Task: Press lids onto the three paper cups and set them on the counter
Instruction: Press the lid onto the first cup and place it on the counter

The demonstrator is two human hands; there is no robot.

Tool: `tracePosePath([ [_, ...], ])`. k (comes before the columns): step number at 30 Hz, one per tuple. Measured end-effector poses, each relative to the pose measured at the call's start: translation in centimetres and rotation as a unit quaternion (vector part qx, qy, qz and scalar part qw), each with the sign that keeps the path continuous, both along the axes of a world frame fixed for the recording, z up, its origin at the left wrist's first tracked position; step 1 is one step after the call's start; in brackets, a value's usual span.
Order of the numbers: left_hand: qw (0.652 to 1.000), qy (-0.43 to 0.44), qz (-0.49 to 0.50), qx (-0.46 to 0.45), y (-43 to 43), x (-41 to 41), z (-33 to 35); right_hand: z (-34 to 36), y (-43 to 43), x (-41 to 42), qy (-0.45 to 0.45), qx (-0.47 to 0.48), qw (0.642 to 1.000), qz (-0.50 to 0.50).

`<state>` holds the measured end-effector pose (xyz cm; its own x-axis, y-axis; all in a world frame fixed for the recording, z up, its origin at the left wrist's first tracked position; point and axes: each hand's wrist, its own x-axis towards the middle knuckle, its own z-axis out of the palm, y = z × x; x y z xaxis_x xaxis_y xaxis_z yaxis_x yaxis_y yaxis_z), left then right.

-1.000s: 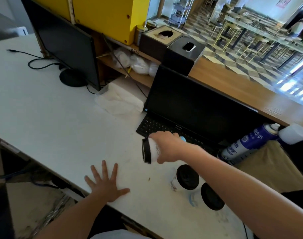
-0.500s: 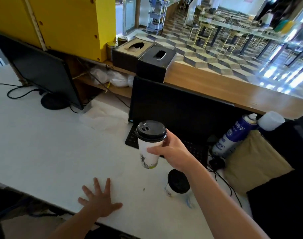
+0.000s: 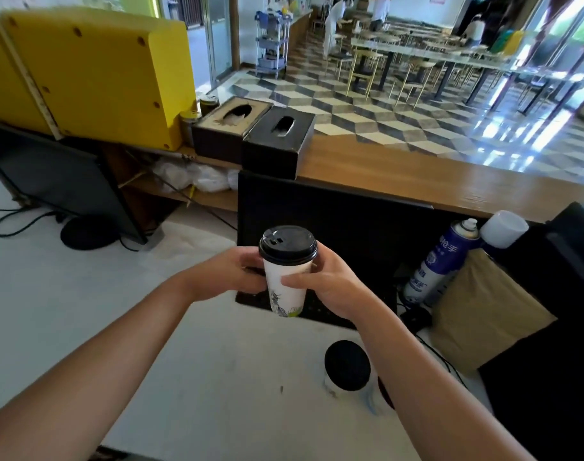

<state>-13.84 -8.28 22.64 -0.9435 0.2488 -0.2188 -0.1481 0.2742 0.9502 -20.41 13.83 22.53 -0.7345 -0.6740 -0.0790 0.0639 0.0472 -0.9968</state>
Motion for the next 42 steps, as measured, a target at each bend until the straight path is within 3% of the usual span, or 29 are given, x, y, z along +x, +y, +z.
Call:
tracePosePath([
  [5, 0.996, 0.03, -0.067, 0.044, -0.9, -3.5, 3.1, 3.1, -1.1, -2.1, 0.02, -0.04, 0.999, -0.006],
  [16, 0.975, 0.058, -0.117, 0.182, -1.0, -9.7, 7.7, 8.9, -0.4, -7.0, -0.014, -0.149, 0.987, 0.058],
  [22, 0.971, 0.091, -0.123, 0.185, -0.2, -12.2, 10.6, 11.9, 0.2, -10.1, 0.006, -0.153, 0.985, 0.075],
  [27, 0.978, 0.128, -0.069, 0.152, 0.3, -13.5, 12.3, 13.1, 0.4, -12.2, 0.023, -0.133, 0.99, 0.049],
  [31, 0.977, 0.18, 0.045, 0.108, 1.8, -14.1, 12.6, 12.9, -0.3, -13.3, 0.048, -0.102, 0.994, -0.002],
  [38, 0.939, 0.225, 0.254, 0.061, 5.1, -15.5, 11.2, 11.9, -0.6, -14.7, 0.091, -0.093, 0.99, -0.058],
  [42, 0.937, 0.246, 0.247, 0.024, 5.4, -16.1, 10.6, 11.3, -0.1, -15.2, 0.14, -0.061, 0.983, -0.105],
])
